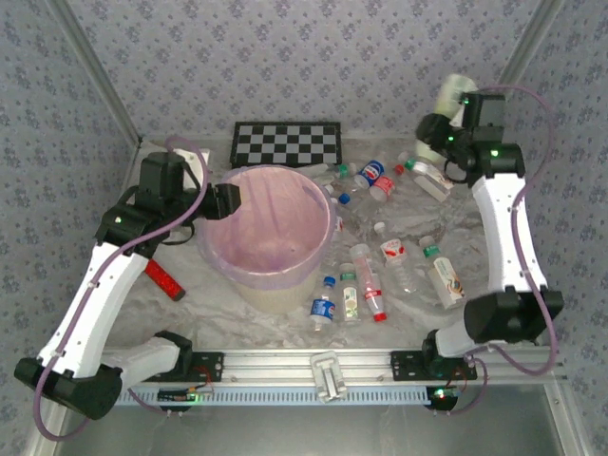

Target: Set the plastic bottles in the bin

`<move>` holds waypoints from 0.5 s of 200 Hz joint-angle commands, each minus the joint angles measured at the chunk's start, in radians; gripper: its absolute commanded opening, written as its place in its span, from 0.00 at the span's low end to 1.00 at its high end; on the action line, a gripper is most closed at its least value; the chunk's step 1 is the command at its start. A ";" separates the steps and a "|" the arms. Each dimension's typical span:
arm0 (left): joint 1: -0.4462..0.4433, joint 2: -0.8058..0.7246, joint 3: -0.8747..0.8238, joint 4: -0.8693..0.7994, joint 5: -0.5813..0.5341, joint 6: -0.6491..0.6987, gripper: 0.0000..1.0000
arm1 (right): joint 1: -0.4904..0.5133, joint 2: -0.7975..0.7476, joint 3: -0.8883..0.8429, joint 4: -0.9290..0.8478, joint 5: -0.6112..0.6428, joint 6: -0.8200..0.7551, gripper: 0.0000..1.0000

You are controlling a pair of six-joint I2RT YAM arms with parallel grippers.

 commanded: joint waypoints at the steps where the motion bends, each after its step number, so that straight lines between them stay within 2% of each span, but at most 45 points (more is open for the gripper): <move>1: -0.006 0.010 0.036 -0.062 -0.076 0.045 0.59 | 0.165 -0.044 0.038 -0.065 -0.145 -0.071 0.31; 17: -0.005 -0.013 0.056 -0.083 -0.146 0.062 0.64 | 0.292 -0.063 0.059 -0.070 -0.145 -0.087 0.30; 42: 0.002 -0.041 0.068 -0.090 -0.213 0.072 0.65 | 0.504 -0.035 0.115 -0.086 -0.149 -0.117 0.28; 71: 0.028 -0.033 0.014 -0.064 -0.161 0.020 0.55 | 0.695 0.071 0.211 -0.166 -0.137 -0.183 0.27; 100: 0.038 -0.039 -0.061 -0.016 -0.119 -0.036 0.47 | 0.788 0.148 0.264 -0.250 -0.095 -0.235 0.26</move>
